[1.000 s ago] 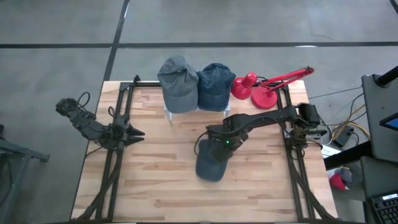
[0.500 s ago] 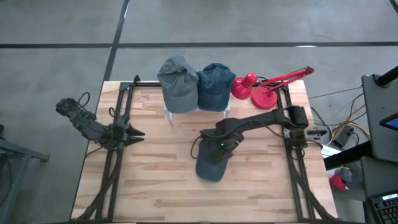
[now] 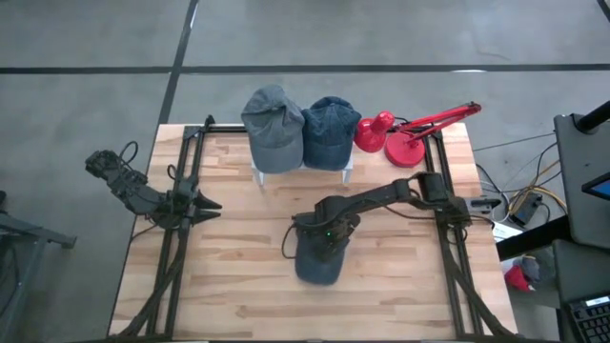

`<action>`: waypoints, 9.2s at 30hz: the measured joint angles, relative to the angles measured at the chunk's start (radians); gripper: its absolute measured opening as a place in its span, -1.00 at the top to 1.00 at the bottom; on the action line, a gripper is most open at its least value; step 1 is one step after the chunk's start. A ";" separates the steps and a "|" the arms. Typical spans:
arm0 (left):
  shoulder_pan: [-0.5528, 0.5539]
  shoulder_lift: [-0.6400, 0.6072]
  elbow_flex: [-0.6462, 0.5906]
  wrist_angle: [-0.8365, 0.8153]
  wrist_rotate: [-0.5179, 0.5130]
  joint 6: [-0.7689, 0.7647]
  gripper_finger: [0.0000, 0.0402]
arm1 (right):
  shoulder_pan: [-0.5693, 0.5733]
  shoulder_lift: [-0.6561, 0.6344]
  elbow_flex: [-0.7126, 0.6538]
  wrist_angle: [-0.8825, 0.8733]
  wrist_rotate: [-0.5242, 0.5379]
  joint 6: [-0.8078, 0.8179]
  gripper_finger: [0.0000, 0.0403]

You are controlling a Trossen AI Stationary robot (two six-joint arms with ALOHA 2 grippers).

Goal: Pick & Place hat
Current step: Stack the blue cap on the blue cap on the shelf, then return to Home Position

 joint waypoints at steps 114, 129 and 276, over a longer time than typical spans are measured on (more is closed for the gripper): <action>0.000 0.001 0.000 0.069 -0.136 -0.160 0.39 | -0.808 -0.321 0.630 -0.378 -0.102 -0.891 0.94; 0.000 0.001 0.000 0.070 -0.139 -0.162 0.39 | -0.806 -0.254 0.582 -0.367 -0.101 -0.891 0.93; 0.243 -0.196 -0.441 0.665 0.007 0.429 0.39 | -0.571 -2.171 -1.574 0.993 -0.014 -0.493 0.35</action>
